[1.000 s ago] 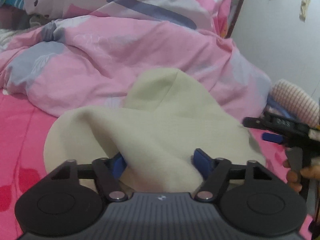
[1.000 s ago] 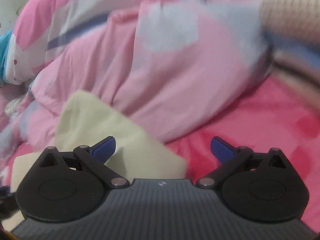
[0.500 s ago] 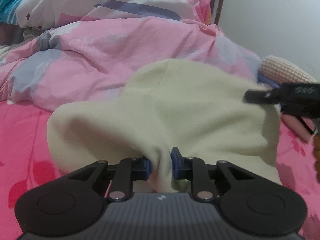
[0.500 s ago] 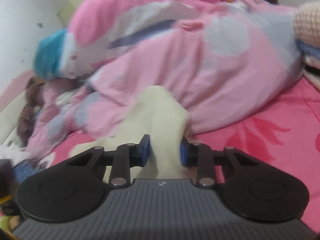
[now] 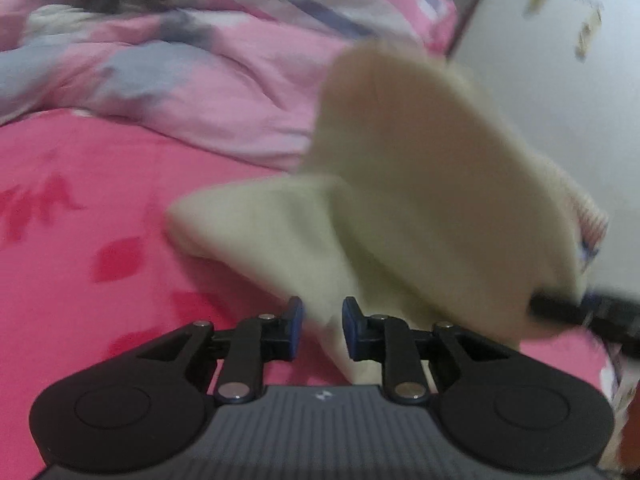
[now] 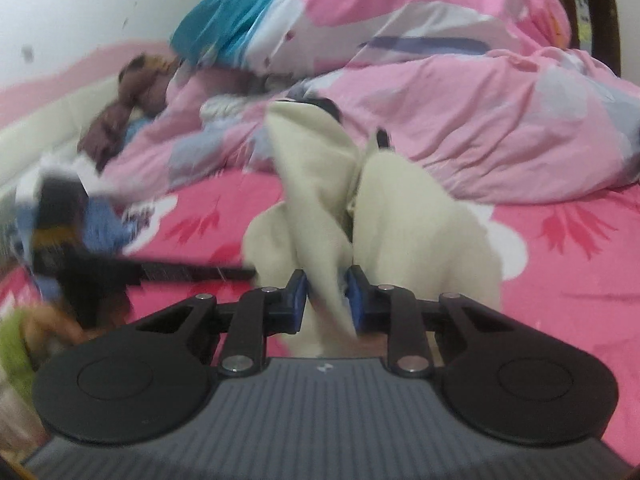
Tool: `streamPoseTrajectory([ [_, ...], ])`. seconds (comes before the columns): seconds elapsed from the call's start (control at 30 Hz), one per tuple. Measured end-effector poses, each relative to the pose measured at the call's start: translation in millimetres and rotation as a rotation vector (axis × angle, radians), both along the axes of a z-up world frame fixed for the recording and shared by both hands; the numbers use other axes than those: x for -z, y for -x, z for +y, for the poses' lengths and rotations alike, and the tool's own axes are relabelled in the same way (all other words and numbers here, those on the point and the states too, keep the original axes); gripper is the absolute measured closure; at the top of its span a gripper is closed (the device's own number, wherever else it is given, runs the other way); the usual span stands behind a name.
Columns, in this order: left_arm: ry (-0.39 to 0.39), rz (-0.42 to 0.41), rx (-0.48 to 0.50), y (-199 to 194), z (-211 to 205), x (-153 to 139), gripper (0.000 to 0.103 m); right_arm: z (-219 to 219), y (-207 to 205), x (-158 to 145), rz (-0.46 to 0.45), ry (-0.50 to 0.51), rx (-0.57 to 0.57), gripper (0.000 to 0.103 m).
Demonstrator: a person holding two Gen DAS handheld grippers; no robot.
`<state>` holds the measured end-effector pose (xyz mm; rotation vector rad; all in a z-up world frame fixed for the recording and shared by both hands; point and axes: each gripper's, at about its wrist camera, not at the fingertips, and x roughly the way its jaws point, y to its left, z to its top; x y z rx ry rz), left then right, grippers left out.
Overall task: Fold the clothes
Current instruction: 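Lift the hoodie with both grippers and shake it open above the bed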
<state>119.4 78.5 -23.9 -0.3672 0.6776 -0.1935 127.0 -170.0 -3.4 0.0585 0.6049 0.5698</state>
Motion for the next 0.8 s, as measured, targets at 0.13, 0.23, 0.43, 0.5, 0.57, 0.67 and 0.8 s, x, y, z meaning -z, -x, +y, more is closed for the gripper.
streamPoseTrajectory([
  [0.13,0.064,-0.092,-0.049,32.3,31.0,-20.0,0.070,27.2,25.6,15.1,0.017,0.074,-0.045,0.084],
  [0.23,0.090,-0.154,-0.074,47.1,43.6,-32.7,0.061,42.4,42.9,28.1,0.027,0.152,-0.061,0.084],
  [0.43,0.037,-0.116,-0.073,37.8,36.2,-19.0,0.053,48.8,70.4,40.4,0.081,0.227,-0.062,0.086],
  [0.5,0.012,-0.094,-0.070,33.3,32.1,-12.5,0.053,47.5,80.7,38.8,0.088,0.232,-0.073,0.086],
  [0.57,-0.013,-0.071,-0.067,28.7,28.0,-5.9,0.053,46.9,92.2,31.3,0.080,0.245,-0.092,0.082],
  [0.67,-0.038,-0.031,-0.063,25.0,24.4,7.1,0.053,43.5,108.1,5.2,0.035,0.227,-0.139,0.058],
  [0.8,-0.052,0.004,-0.050,26.4,23.9,17.7,0.053,38.1,101.1,-36.0,-0.075,0.186,-0.129,0.025],
])
